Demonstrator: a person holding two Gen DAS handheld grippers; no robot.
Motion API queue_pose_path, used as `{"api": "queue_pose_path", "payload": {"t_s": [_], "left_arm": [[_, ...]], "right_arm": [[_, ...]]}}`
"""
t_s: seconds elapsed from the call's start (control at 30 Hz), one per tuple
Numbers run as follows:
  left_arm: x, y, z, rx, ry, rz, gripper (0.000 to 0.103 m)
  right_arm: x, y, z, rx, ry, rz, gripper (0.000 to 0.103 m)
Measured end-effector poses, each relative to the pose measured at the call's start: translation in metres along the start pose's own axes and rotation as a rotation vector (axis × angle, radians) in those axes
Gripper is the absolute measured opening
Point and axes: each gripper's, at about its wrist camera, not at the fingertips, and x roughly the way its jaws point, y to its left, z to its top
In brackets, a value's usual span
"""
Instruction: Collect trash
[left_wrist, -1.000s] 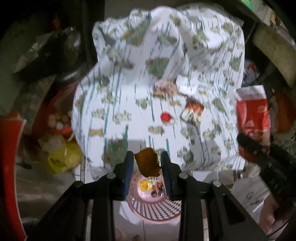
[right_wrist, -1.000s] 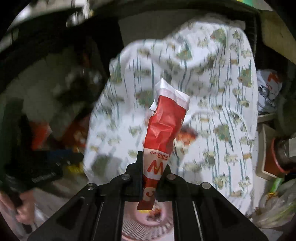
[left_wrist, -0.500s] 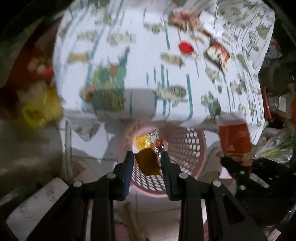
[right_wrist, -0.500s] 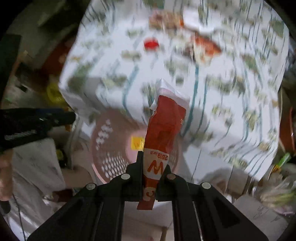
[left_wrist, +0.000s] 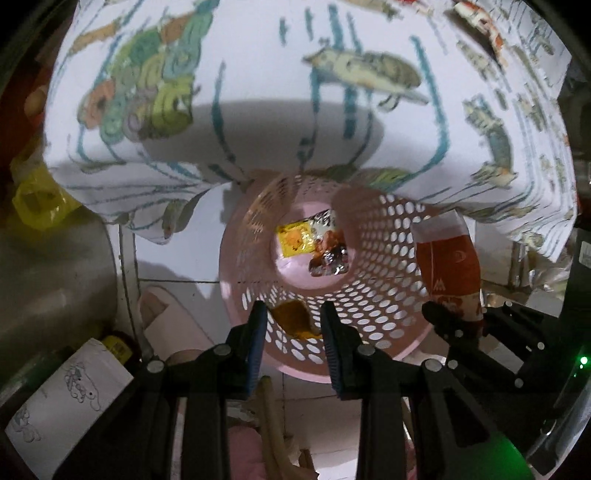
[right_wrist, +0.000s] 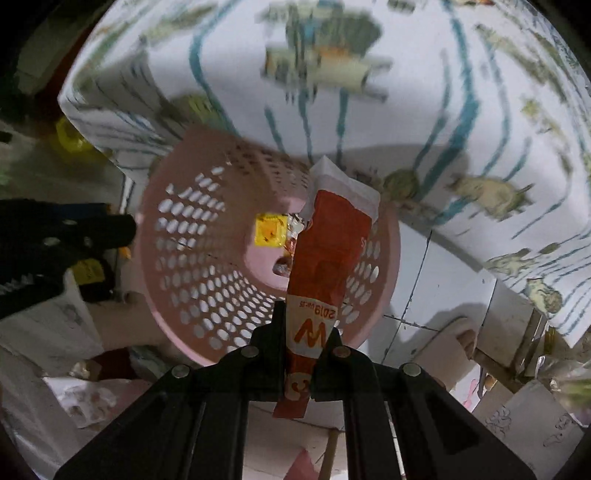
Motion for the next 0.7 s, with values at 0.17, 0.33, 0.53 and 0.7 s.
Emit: {"api": "queue_pose_path", "payload": {"t_s": [0.17, 0.33, 0.53, 0.7], "left_arm": [[0.008, 0.004, -0.002, -0.010, 0.009, 0.016, 0.067], [-0.003, 0.008, -0.001, -0.012, -0.040, 0.039, 0.068], [-0.022, 0.007, -0.002, -0.021, -0.092, 0.024, 0.068], [-0.048, 0.005, -0.005, -0.010, -0.173, 0.047, 0.068]], "right_arm": [[0.014, -0.009, -0.002, 0.045, -0.004, -0.022, 0.010], [0.014, -0.013, 0.002, 0.081, -0.025, -0.005, 0.061], [0.003, -0.006, 0.002, 0.066, -0.049, -0.009, 0.061], [-0.021, -0.003, 0.004, 0.074, -0.112, -0.016, 0.061]]}}
